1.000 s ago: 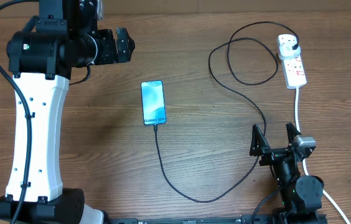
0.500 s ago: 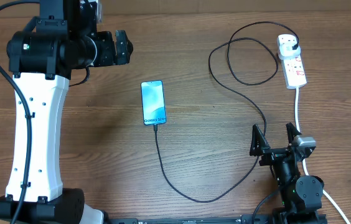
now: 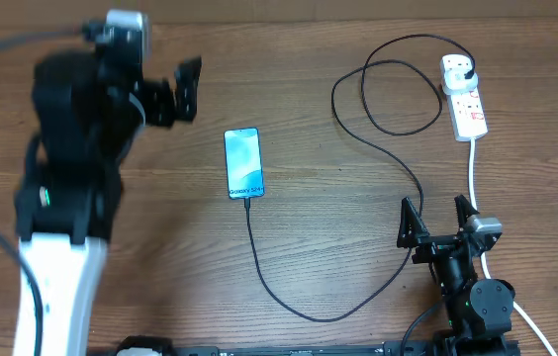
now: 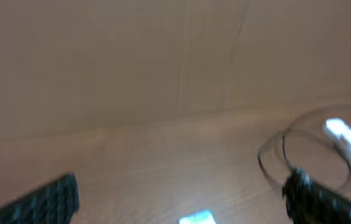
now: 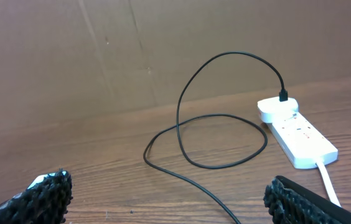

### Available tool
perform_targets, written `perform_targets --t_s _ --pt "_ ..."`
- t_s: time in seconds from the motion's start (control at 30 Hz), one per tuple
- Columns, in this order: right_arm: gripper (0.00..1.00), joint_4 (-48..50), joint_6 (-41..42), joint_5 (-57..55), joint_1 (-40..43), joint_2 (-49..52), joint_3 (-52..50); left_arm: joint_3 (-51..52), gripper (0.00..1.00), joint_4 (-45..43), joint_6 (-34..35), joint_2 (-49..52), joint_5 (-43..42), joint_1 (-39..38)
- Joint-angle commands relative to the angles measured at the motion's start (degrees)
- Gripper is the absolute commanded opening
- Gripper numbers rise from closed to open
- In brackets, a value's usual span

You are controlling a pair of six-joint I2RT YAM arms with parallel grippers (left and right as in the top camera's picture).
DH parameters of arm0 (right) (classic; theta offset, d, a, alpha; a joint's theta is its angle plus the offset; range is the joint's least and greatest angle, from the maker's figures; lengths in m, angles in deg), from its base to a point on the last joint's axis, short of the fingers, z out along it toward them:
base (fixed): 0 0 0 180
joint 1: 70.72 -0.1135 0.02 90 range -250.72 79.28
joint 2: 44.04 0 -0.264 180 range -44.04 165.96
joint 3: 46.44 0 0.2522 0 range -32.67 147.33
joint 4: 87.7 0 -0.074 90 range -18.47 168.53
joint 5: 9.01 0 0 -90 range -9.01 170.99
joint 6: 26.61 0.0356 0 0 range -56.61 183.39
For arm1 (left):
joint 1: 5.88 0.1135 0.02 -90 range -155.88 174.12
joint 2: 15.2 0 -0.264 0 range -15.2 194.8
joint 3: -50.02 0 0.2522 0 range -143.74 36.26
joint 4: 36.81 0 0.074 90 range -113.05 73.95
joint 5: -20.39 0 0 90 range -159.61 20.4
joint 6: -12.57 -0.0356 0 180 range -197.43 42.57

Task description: Plug charger to phone and switch on socket

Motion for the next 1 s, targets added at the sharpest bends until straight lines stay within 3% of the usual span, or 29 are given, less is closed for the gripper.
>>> perform_targets --t_s 0.0,0.17,0.37,0.8,0.97 --pt "1.0 0.37 -0.09 0.26 -0.37 -0.63 -0.61 14.38 1.0 -7.76 -6.19 -7.74 -0.68 0.87" --pt "1.0 0.37 -0.09 0.26 -0.37 -0.63 -0.61 36.33 1.0 -22.93 -10.08 -20.9 -0.66 1.07" --pt "1.0 0.37 -0.09 0.26 -0.37 -0.63 -0.61 55.65 1.0 -33.42 -11.23 -36.3 -0.52 1.33" --pt "1.0 0.37 -0.09 0.26 -0.37 -0.63 -0.61 73.72 1.0 -32.04 -11.34 -59.47 2.4 2.75" --pt "1.0 0.37 -0.09 0.26 -0.37 -0.63 -0.61 74.73 1.0 -24.09 -11.32 -63.45 2.38 2.91"
